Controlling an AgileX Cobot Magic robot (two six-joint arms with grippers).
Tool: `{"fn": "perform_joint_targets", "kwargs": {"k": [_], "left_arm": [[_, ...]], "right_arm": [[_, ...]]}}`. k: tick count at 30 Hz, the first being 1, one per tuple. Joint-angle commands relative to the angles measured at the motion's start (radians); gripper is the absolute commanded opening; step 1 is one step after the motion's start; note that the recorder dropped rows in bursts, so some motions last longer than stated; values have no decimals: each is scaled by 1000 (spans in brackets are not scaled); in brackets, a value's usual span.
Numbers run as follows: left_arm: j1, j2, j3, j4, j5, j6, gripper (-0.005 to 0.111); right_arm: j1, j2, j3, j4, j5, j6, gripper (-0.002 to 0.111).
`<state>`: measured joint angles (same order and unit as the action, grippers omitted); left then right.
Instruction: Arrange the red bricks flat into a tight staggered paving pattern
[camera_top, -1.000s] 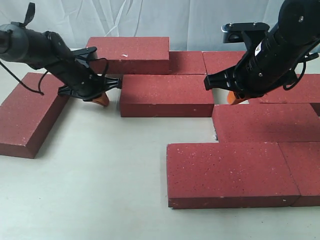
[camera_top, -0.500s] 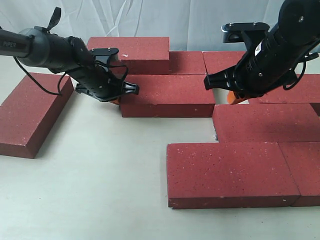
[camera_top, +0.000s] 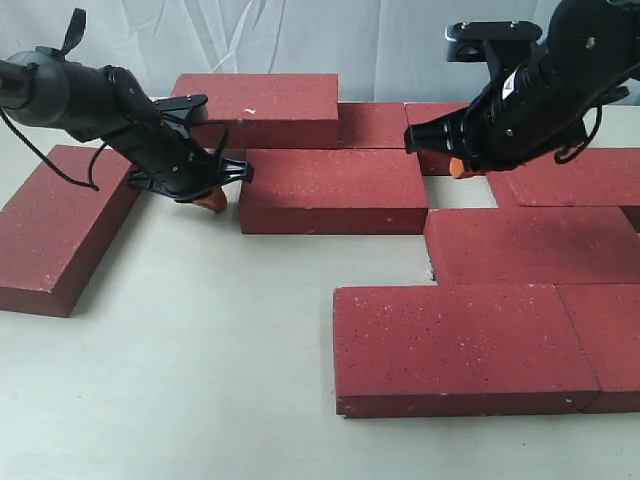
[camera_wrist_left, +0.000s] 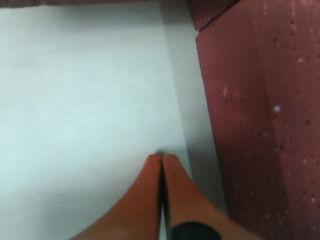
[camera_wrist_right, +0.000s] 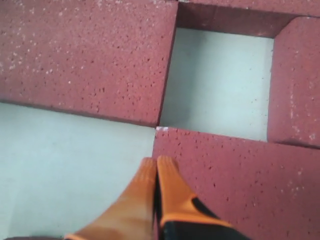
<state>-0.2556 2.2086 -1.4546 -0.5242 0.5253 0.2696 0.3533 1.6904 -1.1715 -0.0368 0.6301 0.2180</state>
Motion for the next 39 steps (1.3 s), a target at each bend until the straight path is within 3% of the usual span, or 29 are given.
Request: {"fn": "perform_joint_targets", "kwargs": {"k": [1,8,19,30,39], "left_arm": [[3,1,-23,10,74,-10,0],[-1,1,-132,174,179,-190,0],[-73,1,-164,170,133,-190,0],[-77,1,-164,148,101,-192,0],[-77,1,-164,146,101,-192,0]], "right_arm": [[-29,84,-88,-16,14,27,-1],[-101,208,-203,48,40,23,-1],[-108,353,-232,105,-88,21,-1],[-102,401,-232,173,-126,19,-1],[-102,401,-232,338,-118,-139,-1]]}}
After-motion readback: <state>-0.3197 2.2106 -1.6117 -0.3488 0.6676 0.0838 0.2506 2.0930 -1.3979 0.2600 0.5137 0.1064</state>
